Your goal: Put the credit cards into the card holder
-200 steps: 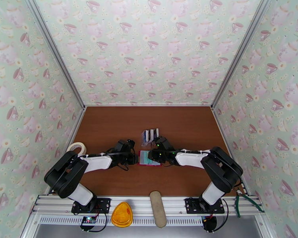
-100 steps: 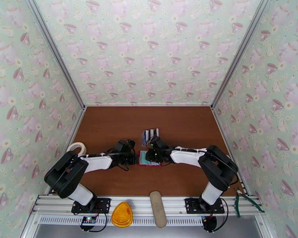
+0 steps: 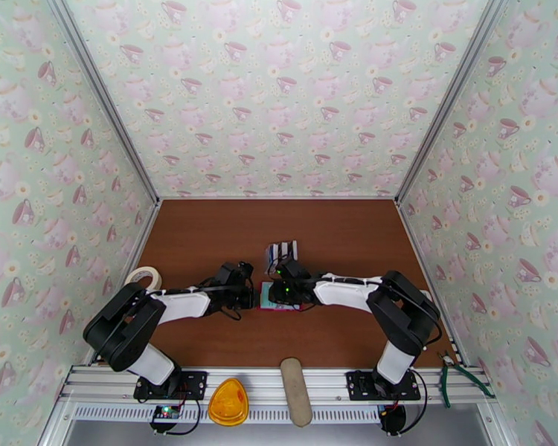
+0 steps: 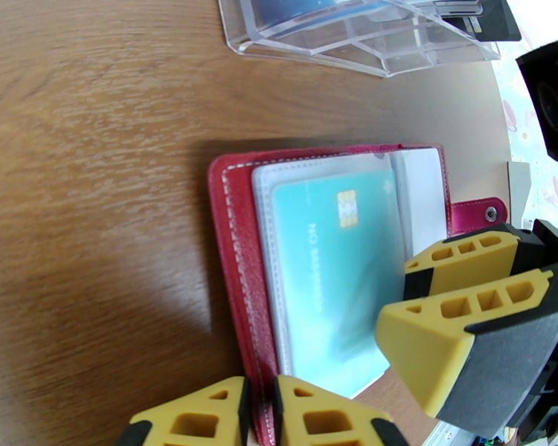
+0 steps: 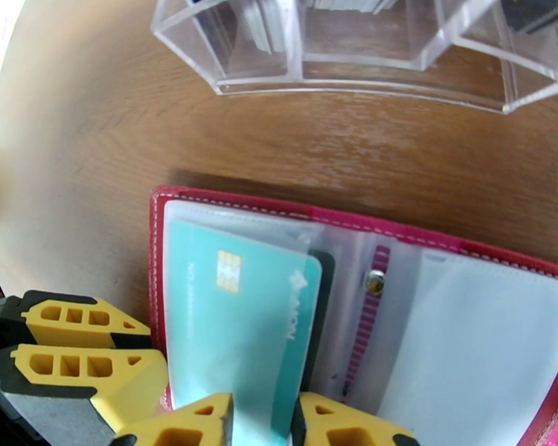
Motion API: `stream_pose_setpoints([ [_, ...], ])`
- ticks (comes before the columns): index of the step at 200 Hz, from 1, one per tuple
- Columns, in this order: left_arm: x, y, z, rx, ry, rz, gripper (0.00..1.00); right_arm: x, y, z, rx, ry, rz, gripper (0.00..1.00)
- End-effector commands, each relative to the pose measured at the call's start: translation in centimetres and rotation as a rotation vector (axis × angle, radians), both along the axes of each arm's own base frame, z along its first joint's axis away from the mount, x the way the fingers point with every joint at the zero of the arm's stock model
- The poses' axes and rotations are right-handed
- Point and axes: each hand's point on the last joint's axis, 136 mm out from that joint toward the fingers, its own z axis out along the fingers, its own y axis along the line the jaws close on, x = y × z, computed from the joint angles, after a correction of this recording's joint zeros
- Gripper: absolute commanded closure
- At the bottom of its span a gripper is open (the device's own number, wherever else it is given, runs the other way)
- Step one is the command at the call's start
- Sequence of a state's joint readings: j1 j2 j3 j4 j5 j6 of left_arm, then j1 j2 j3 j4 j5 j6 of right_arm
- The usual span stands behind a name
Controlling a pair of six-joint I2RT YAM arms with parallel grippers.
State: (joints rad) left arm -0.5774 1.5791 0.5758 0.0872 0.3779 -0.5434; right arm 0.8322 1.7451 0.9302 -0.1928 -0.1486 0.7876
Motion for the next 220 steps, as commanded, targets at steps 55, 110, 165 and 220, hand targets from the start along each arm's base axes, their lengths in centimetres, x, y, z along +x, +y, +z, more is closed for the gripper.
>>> stream_pose_setpoints([
  [55,-0.7,1.1,-0.7,0.052,0.070,0.007,0.80,0.9,-2.3,2.4,-0.091,-0.086,-0.018,0.55],
  [110,-0.3,0.7,2.0,0.016,0.030,-0.002,0.79,2.1,-4.5,3.2,-0.118,-0.120,-0.043,0.54],
  [165,-1.4,-0.5,3.0,-0.014,0.024,-0.040,0.66,4.2,-6.6,3.2,-0.129,-0.127,-0.061,0.54],
  [220,-2.0,-2.2,3.1,-0.048,0.028,-0.062,0.65,5.4,-6.5,2.6,-0.136,-0.115,-0.050,0.54],
])
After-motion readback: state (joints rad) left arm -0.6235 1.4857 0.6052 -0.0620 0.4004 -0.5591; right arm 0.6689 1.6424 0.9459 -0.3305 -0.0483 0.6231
